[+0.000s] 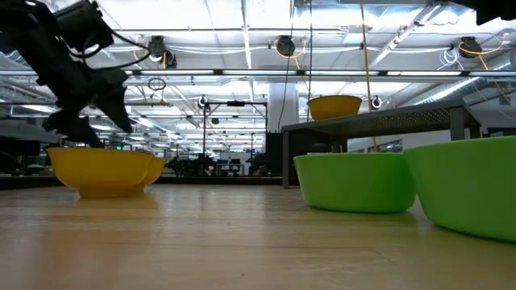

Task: Pick & Place Mini bowls
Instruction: Stack the top yellow bowl on the yellow bowl on the shelf

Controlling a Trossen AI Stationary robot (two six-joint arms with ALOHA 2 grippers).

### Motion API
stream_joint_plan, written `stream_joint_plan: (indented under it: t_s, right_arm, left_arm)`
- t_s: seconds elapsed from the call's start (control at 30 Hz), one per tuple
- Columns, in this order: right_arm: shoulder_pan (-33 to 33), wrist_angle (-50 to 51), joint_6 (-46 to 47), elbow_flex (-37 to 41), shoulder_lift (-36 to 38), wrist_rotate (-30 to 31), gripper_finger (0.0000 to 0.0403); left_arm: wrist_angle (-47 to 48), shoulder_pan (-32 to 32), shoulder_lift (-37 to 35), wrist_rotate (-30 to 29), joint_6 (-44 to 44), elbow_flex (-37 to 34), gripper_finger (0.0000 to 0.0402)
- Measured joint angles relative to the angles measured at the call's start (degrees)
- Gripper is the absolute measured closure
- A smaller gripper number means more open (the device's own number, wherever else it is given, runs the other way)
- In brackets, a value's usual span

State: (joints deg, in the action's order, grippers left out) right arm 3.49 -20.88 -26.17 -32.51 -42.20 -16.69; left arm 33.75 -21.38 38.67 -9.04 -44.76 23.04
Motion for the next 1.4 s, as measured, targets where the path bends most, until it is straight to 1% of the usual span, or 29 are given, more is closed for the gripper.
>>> stream_joint_plan:
  t_s: [0.23,0.33,0.47,0.6,0.8,1.07,1.2,1.3,1.4]
  right_arm:
    - [0.0,-0.8,0.0,0.0,-1.7,0.1,0.0298]
    - [0.0,-0.8,0.0,0.0,-1.7,0.1,0.0298]
    - [0.0,-0.8,0.0,0.0,-1.8,0.1,0.0298]
    - [0.0,-0.7,0.0,0.0,-1.8,1.3,0.0298]
    - [0.0,-0.7,1.3,0.0,-1.8,9.1,0.0298]
    - [0.0,-1.6,2.3,0.0,-2.8,9.2,0.0298]
    - [0.0,-7.2,3.0,-0.1,-5.8,9.8,0.0298]
    - [0.0,-13.9,4.3,-0.1,-10.3,13.3,0.0298]
    - [-0.1,-21.2,3.4,-0.1,-15.3,18.1,0.0298]
  left_arm:
    - [2.4,-4.4,6.1,0.7,0.0,0.0,0.0011]
    - [3.1,-4.8,9.1,1.7,1.1,0.1,0.0011]
    - [3.7,-4.7,12.4,3.3,4.8,0.1,0.0011]
    - [3.1,-4.2,15.3,4.0,5.3,0.1,0.0011]
    - [0.7,-4.1,17.3,4.0,7.3,0.1,0.0011]
    - [-1.0,-4.1,17.4,4.0,8.7,0.1,0.0011]
    - [-1.0,-4.1,17.4,3.7,8.7,0.1,0.0011]
    - [-1.0,-4.1,17.4,3.0,8.6,0.1,0.0011]
    - [-1.0,-4.1,17.4,3.0,8.6,0.1,0.0011]
